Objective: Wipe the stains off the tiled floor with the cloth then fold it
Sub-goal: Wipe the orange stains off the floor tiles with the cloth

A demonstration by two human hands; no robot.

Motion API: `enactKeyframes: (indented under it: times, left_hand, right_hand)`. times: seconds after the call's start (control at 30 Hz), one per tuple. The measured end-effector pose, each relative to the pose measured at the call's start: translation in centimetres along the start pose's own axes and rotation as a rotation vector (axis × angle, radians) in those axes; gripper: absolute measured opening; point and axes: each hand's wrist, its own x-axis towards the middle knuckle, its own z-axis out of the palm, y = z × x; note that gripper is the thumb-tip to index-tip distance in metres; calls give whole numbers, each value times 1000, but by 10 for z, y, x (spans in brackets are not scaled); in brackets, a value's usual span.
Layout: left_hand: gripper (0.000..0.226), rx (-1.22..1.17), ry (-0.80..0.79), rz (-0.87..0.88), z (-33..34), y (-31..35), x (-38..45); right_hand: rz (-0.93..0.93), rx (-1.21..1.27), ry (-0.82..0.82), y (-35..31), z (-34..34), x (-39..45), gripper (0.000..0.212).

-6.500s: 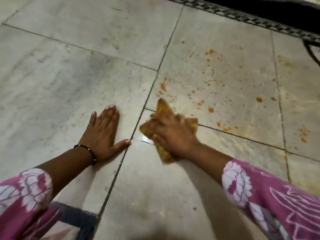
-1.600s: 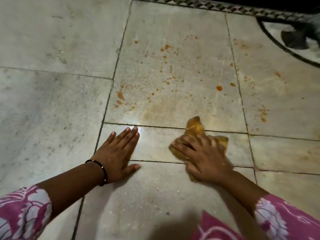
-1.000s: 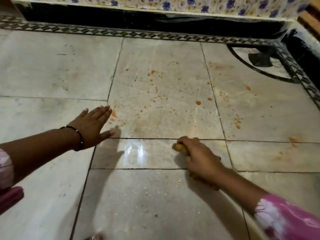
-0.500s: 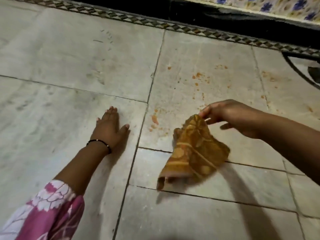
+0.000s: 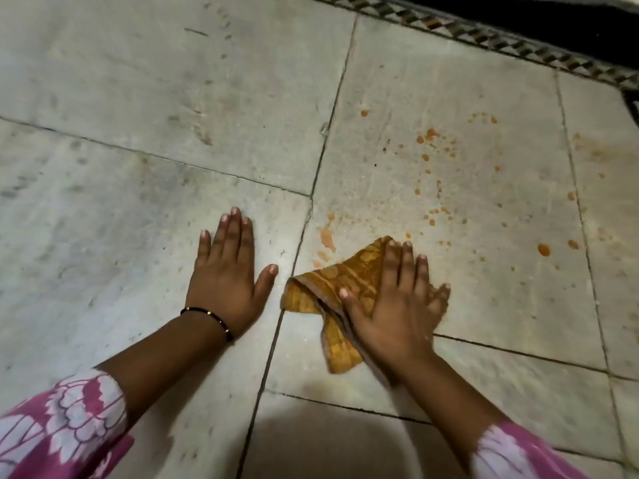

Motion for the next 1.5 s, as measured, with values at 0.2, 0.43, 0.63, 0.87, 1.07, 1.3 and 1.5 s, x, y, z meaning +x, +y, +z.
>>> enactKeyframes:
  times: [0.2, 0.43, 0.63, 0.87, 1.07, 1.3, 1.5]
  left_hand:
    - [76, 1, -6, -5, -2, 2, -1]
    - [76, 31, 29, -53, -2, 7, -1]
    - [74, 32, 47, -64, -2, 8, -2]
    - [74, 25, 6, -42, -8, 6, -17]
    - [84, 22, -1, -46, -6, 8, -15]
    - [91, -49, -30, -1, -11, 6, -18]
    - [94, -38, -25, -17, -11, 7, -15]
  right_hand:
    - [-273, 34, 104, -59, 9, 23, 81]
    - [-325, 8, 71, 60, -8, 16, 68]
    - [-301, 26, 121, -35, -7, 83, 80]
    - [-627, 8, 95, 38, 7, -2, 69]
    - [-281, 71, 169, 16, -10, 81, 69]
    - [-718, 3, 60, 10, 7, 24, 69]
    - [-411, 18, 128, 111, -22, 58, 71]
